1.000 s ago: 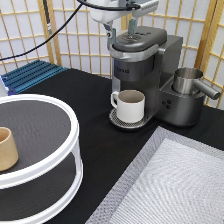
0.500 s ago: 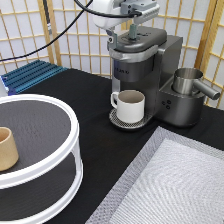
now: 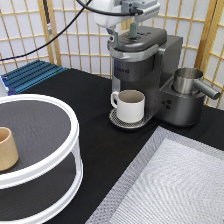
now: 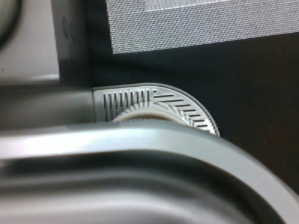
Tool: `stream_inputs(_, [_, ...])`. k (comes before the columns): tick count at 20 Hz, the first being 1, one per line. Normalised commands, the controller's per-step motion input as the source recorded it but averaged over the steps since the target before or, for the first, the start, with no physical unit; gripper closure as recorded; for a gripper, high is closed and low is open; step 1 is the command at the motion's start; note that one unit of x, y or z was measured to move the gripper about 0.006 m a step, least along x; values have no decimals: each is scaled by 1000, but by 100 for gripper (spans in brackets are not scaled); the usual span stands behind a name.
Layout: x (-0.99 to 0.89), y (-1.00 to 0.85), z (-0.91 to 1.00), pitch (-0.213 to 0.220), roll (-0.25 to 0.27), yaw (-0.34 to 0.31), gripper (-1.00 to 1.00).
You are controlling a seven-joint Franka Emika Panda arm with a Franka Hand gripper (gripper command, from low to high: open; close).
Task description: Make coffee
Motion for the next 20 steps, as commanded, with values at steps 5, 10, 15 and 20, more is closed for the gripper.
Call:
stream_inputs(5, [-11, -1000, -277, -41, 114, 1, -100])
stream_inputs(10, [-38, -1000, -802, -61, 90, 5, -100])
stream_inputs(15, [-350, -825, -507, -87, 30, 1, -100])
stream_inputs(20, [-46, 2, 0, -13, -3, 3, -100])
